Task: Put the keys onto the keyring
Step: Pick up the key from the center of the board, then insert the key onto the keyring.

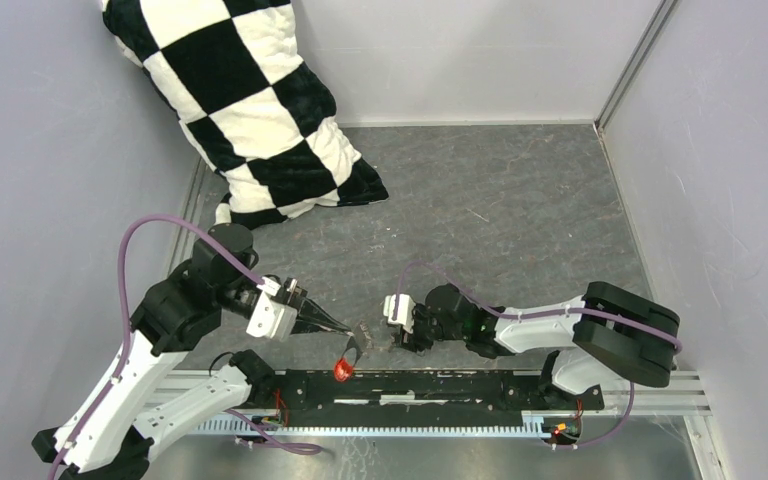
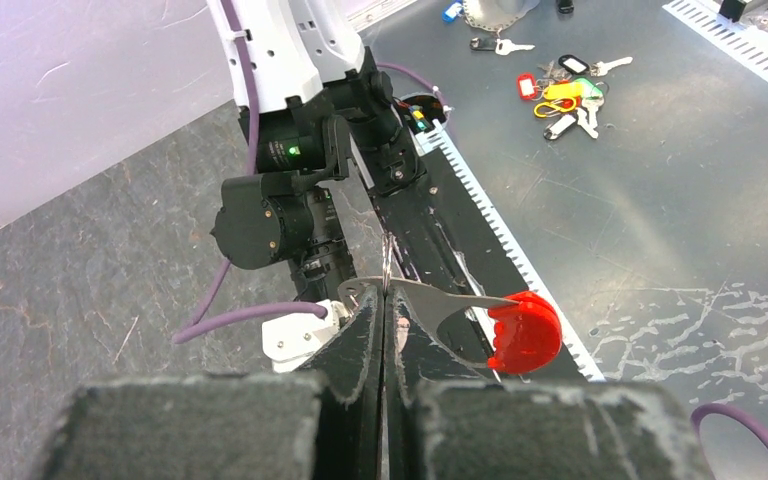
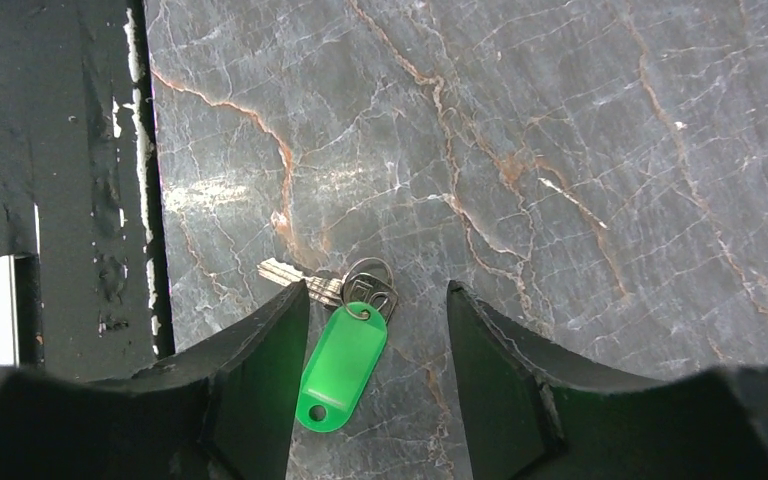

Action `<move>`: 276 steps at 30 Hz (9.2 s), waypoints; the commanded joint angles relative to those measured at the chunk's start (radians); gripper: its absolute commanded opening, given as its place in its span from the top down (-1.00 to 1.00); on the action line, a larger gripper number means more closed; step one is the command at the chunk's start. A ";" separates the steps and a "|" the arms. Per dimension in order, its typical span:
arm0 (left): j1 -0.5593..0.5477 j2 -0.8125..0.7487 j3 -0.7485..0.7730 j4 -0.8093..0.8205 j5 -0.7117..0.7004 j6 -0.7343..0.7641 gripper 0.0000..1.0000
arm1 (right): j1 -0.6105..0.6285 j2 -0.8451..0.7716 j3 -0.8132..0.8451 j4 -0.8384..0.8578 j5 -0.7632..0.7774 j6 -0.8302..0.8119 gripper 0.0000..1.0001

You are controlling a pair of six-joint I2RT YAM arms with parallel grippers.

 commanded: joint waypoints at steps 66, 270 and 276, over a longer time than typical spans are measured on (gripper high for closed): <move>0.001 -0.029 0.022 0.063 0.060 -0.094 0.96 | -0.112 0.080 0.037 0.111 -0.133 0.141 0.81; 0.001 0.022 -0.063 0.090 0.078 -0.038 0.96 | 0.169 -0.247 0.964 -0.951 -0.536 -0.672 0.99; 0.001 0.020 -0.057 0.088 0.083 -0.035 0.96 | 0.170 -0.230 0.960 -0.927 -0.508 -0.641 0.99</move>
